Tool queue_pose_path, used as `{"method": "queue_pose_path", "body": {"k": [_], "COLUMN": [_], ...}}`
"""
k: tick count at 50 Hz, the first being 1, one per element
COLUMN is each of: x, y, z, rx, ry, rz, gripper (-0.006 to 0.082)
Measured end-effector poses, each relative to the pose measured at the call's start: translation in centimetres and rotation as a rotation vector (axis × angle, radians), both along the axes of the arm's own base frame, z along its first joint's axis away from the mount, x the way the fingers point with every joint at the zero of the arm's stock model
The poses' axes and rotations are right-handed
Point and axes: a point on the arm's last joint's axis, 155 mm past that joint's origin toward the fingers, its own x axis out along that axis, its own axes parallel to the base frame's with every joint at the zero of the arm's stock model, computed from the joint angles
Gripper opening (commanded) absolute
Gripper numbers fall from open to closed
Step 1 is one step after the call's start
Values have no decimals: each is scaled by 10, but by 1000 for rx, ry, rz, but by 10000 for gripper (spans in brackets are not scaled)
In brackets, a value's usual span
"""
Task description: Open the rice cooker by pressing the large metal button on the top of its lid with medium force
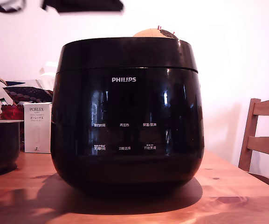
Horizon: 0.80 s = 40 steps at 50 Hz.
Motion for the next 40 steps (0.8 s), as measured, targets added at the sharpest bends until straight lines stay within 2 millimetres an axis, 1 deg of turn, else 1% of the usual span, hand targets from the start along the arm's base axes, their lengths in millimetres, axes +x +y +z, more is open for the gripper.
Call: {"method": "queue_pose_path", "body": {"k": [4,8,13,34,40], "x": [5,9,11,12,14], "y": [-3,-6,-8,-5,-7], "z": [-13,-19,-21,-24,-25], "rx": [50,69,78,115,123], "ry": [20,31,35,56,60], "rz": [-4,-3,-4,11,9], "gripper": [-21,-21,-21,-21,-21]}}
